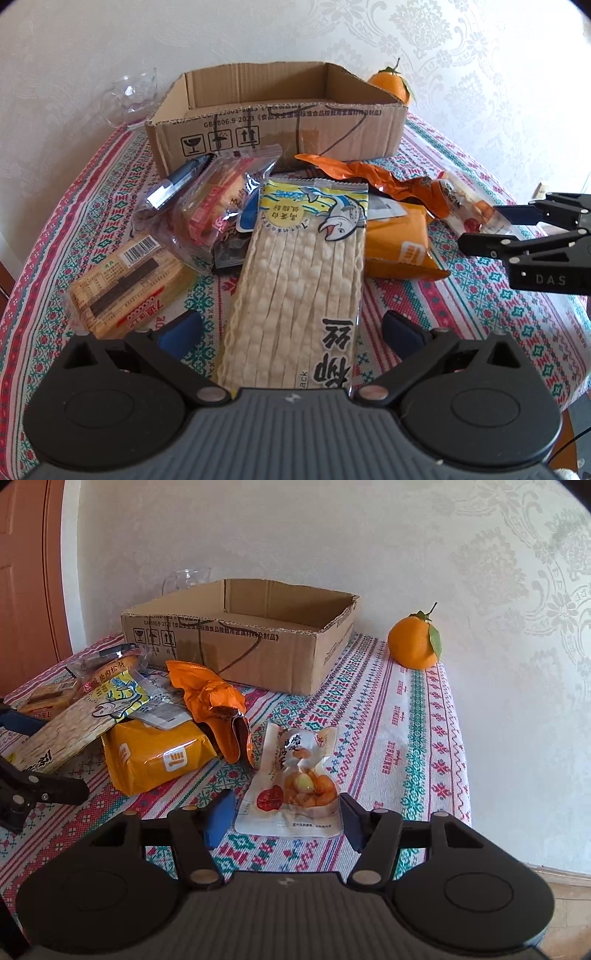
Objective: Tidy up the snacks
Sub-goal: 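Lift the fish-snack bag with the left gripper while the right gripper grasps the clear snack packet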
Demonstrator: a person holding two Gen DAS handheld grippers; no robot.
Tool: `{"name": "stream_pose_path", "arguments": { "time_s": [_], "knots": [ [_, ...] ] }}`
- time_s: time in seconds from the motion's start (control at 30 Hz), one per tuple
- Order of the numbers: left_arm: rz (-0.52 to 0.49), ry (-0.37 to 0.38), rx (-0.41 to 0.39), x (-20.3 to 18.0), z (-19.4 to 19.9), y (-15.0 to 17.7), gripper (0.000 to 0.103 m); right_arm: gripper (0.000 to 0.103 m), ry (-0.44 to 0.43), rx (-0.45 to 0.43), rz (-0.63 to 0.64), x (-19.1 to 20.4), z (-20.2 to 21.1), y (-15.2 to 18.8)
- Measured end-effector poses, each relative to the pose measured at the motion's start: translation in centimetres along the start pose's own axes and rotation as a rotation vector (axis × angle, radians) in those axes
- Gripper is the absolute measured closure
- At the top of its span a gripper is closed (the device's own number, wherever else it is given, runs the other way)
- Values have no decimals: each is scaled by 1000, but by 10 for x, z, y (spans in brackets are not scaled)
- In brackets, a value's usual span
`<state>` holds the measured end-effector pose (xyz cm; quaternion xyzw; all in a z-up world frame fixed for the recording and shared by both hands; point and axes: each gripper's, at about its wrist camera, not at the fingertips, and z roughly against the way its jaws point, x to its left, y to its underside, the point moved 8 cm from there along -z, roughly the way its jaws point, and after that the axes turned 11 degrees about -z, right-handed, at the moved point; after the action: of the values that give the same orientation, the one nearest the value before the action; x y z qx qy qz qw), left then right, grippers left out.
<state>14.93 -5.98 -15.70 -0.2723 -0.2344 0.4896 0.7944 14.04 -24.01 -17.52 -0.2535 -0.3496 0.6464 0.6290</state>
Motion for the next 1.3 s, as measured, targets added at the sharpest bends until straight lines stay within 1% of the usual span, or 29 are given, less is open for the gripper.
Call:
{"name": "stream_pose_path", "arguments": {
  "time_s": [0.07,0.13,0.2,0.27,0.33,0.4,0.47,0.53,0.6,0.7,0.73,0.77,1.0,1.07,1.1,1.13,1.17,1.3],
  "knots": [
    [-8,-3,3,2,1,0,1,37,6,8,8,-1,6,4],
    [-44,-10,-8,0,2,-2,1,36,10,13,12,-2,12,8],
    [-81,-9,-38,-2,7,-5,2,29,8,14,8,-3,15,11],
    [-100,-1,-68,-3,11,-10,3,25,6,2,2,-5,17,10],
    [-106,2,-95,-2,13,-15,4,24,-1,-5,-14,-6,16,7],
    [-118,11,-109,-2,14,-17,9,24,-14,-6,-25,-6,14,3],
    [-122,21,-110,-2,12,-16,16,24,-23,-9,-21,-4,12,1],
    [-109,28,-105,-1,10,-14,19,24,-22,-12,-16,-3,9,-2],
    [-94,45,-98,0,8,-12,19,24,-26,-11,-21,-2,7,-4],
    [-87,68,-92,-1,6,-10,30,24,-20,-8,-28,-2,3,-5],
    [-86,74,-85,-1,5,-10,37,24,-12,-8,-28,-2,2,-4],
    [-83,79,-80,-1,4,-9,39,24,-11,-6,-31,-1,1,-4],
    [-81,91,-75,0,3,-10,39,25,3,-7,-49,-3,-9,-5],
    [-79,94,-73,1,4,-10,39,28,11,2,-53,-4,-11,-6],
    [-77,98,-72,1,4,-10,40,37,9,0,-52,-4,-10,-6],
    [-75,100,-71,1,4,-10,40,39,10,-1,-48,-4,-10,-6],
    [-75,103,-70,2,4,-10,41,45,11,-1,-43,-3,-10,-6],
    [-80,113,-66,1,5,-9,44,49,30,-2,-27,-1,-7,-6]
  ]
}}
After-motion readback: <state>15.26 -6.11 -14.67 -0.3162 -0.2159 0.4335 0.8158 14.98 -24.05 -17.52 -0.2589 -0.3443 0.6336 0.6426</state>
